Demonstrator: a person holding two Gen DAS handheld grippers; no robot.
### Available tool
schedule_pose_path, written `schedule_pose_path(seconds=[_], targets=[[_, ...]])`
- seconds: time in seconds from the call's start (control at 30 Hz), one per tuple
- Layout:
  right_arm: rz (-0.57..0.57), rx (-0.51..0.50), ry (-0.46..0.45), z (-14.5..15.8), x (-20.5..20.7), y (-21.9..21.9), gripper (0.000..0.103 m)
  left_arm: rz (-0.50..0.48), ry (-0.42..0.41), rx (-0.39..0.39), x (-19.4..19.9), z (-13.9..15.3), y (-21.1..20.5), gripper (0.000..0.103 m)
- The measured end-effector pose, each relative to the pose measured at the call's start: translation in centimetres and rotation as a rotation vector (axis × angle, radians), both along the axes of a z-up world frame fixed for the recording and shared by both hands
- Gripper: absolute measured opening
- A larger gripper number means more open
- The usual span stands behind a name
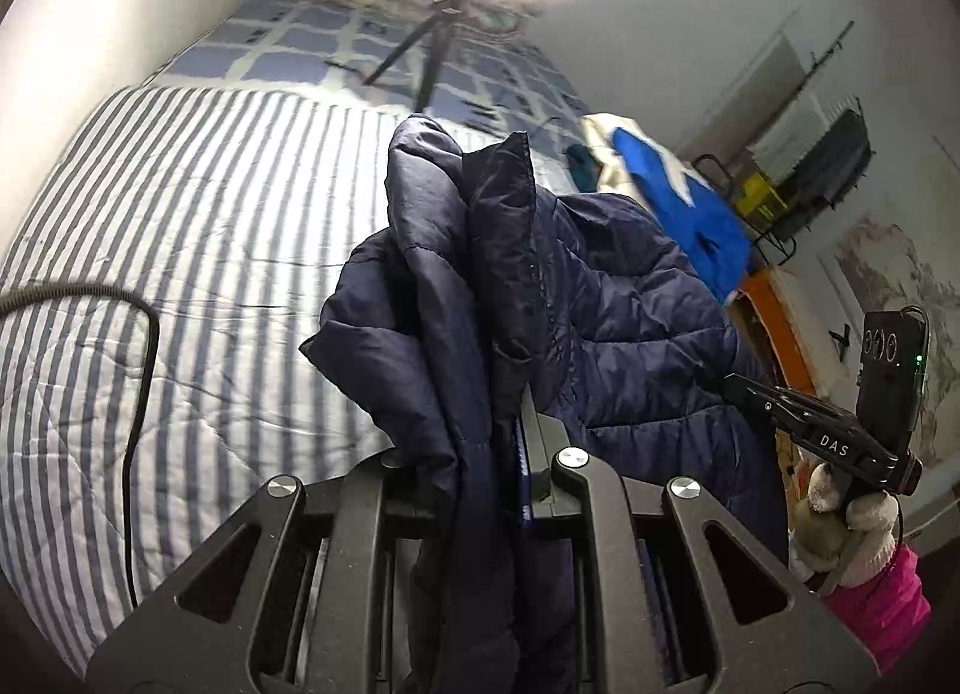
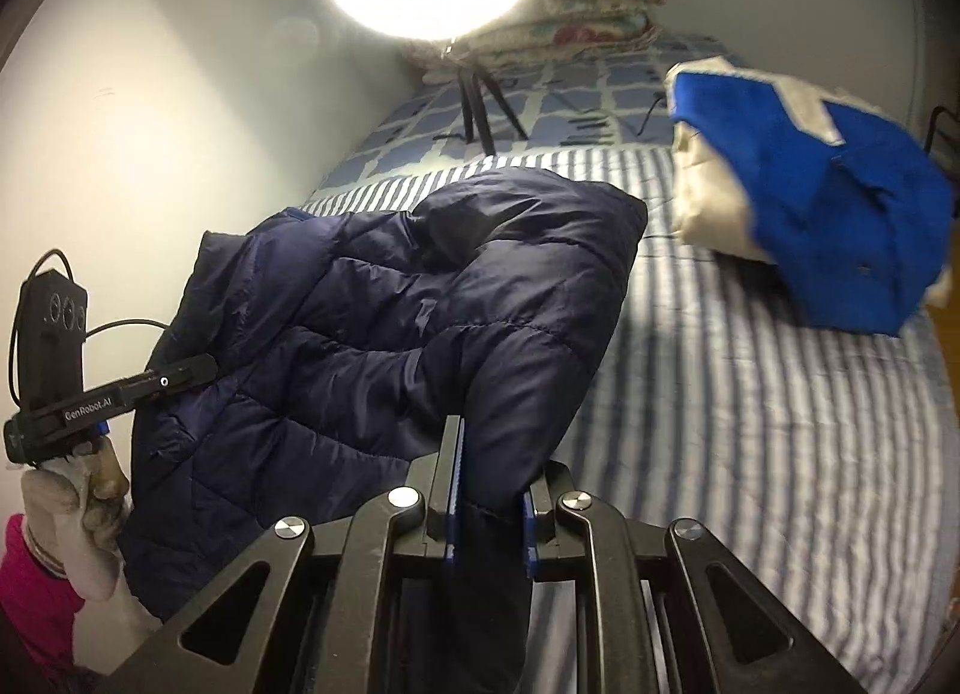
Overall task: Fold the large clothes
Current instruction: 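Lift the folded jacket with both tools and carry it off the bed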
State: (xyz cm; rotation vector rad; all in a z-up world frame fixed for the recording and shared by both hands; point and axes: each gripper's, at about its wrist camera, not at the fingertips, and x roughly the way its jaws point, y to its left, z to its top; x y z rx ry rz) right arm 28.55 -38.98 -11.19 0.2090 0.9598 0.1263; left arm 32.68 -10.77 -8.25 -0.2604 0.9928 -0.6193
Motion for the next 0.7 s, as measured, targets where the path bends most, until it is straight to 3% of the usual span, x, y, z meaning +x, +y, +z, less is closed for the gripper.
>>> schedule_pose_path(seconds=[0.37, 0.7], targets=[[-0.049, -0.113, -0.089, 6.0, -5.9, -4.7, 0.013, -0.069, -0.085, -0.038, -2.7, 4.9, -6.4, 0.014], [-0.101, -0.258, -0.130, 9.9, -5.2, -9.1, 0.013, -0.120, -0.131, -0.077, -0.7, 6.9, -13.6, 0.014]])
